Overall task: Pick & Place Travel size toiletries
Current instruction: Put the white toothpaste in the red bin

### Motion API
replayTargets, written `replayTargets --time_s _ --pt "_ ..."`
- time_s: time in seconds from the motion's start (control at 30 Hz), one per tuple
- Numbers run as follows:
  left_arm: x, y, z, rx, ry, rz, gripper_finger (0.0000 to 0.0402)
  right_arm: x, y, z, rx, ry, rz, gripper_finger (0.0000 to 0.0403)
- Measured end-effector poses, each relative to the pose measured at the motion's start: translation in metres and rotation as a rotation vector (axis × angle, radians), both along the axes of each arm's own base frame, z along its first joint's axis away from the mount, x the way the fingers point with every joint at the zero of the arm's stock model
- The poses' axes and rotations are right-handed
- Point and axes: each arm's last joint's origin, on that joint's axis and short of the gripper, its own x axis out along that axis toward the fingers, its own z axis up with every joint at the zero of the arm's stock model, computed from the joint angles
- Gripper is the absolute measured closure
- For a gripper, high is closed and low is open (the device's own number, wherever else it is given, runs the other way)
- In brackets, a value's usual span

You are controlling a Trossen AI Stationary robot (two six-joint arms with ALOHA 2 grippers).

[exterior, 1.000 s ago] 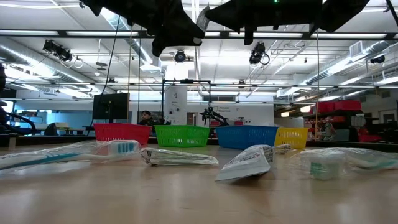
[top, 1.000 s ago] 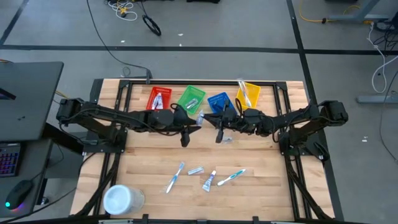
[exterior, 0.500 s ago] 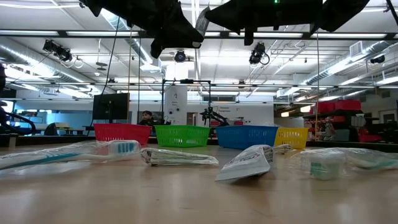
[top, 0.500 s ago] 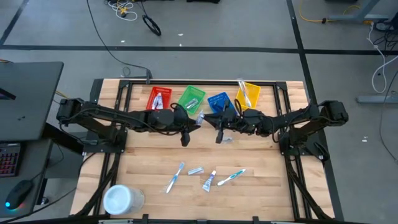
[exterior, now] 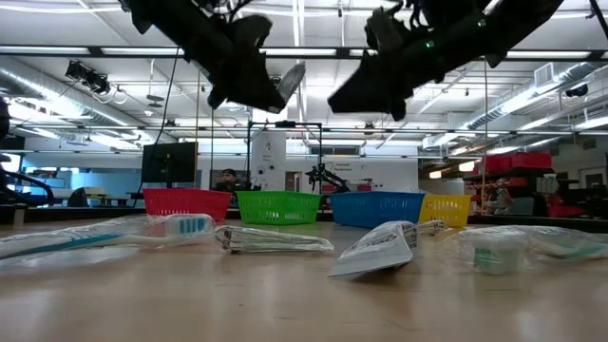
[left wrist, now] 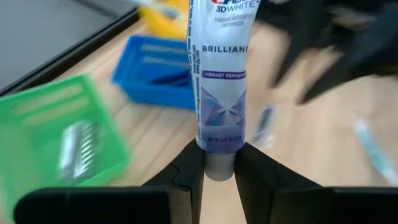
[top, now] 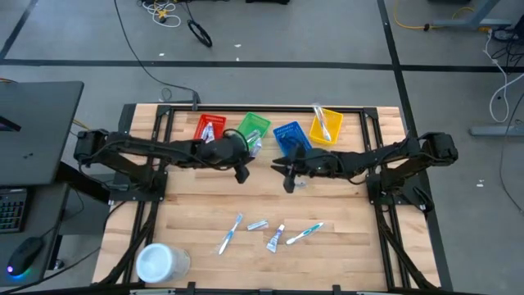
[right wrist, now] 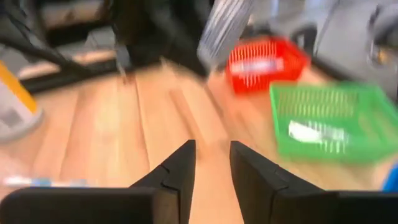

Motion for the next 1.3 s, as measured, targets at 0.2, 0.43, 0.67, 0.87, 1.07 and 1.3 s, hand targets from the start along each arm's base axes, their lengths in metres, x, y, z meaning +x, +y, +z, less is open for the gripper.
replayTargets --time_s 0.2,0.43,0.67,0.87,1.07,1.3 --pt "-0.019 0.032 -0.007 -0.001 0.157 0.151 0.0327 -0.006 0.000 -0.013 0.071 0.131 -0.035 0.0290" --pt "-0.045 0.076 -0.018 -0.069 0.309 0.385 0.0325 -0.007 0.002 -0.015 0.103 0.163 0.044 0.0290" --pt "-0.066 0.111 -0.038 -0.170 0.467 0.544 0.0321 -0.007 0.002 -0.015 0.068 0.169 0.062 0.0290" --pt "-0.068 0.128 -0.060 -0.273 0.533 0.544 0.0326 -0.007 0.002 -0.015 0.065 0.170 0.063 0.0290" --pt "-0.067 0.136 -0.084 -0.327 0.637 0.543 0.0318 -0.007 0.002 -0.015 0.067 0.170 0.065 0.0290" --pt "-0.067 0.139 -0.090 -0.330 0.664 0.530 0.0314 -0.007 0.000 -0.015 0.085 0.168 0.092 0.0259"
